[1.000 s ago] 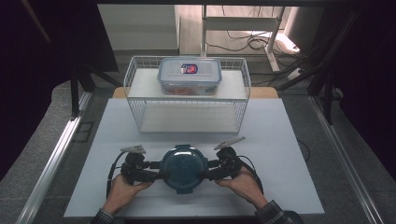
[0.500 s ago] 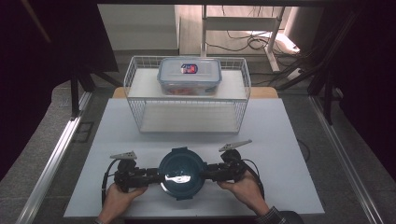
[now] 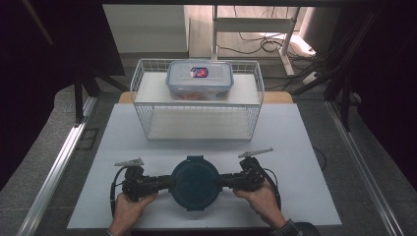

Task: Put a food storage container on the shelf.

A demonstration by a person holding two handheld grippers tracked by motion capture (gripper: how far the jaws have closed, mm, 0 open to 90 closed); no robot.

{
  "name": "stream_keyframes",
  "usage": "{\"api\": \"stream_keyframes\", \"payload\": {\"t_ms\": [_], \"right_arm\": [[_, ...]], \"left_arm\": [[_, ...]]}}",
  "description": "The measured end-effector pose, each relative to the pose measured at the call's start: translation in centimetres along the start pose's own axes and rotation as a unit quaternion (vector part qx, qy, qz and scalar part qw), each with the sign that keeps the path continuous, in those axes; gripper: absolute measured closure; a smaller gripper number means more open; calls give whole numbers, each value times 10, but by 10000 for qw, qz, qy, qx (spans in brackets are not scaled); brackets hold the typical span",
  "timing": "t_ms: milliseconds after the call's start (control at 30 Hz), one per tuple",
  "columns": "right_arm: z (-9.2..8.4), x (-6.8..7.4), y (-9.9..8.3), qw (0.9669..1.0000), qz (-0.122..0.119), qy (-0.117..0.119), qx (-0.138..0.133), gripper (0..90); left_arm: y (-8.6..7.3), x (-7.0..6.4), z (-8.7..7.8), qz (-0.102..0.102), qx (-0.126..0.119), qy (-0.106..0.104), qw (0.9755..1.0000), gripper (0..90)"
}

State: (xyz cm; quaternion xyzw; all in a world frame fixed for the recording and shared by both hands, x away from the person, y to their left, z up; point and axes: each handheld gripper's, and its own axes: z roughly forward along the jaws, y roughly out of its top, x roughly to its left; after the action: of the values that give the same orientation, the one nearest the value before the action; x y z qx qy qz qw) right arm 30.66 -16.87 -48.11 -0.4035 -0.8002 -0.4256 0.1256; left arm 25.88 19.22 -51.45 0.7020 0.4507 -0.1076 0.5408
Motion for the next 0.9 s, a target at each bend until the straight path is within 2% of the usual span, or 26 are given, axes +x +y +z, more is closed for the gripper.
{"api": "stream_keyframes", "payload": {"t_ms": [67, 267, 500, 900], "right_arm": [[-1, 0, 0, 10000, 14, -49, -78, 559], [-5, 3, 3, 9991, -256, -254, -224, 558], [-15, 7, 12, 9978, -438, -246, -436, 558], [-33, 11, 33, 9950, -687, -270, -676, 558]], "left_arm": [[2, -3, 0, 73, -1, 83, 9999, 580], [9, -4, 5, 154, 92, 156, 9997, 579], [24, -14, 0, 467, -15, 207, 9987, 579], [51, -27, -2, 697, -116, 221, 9973, 580]]}}
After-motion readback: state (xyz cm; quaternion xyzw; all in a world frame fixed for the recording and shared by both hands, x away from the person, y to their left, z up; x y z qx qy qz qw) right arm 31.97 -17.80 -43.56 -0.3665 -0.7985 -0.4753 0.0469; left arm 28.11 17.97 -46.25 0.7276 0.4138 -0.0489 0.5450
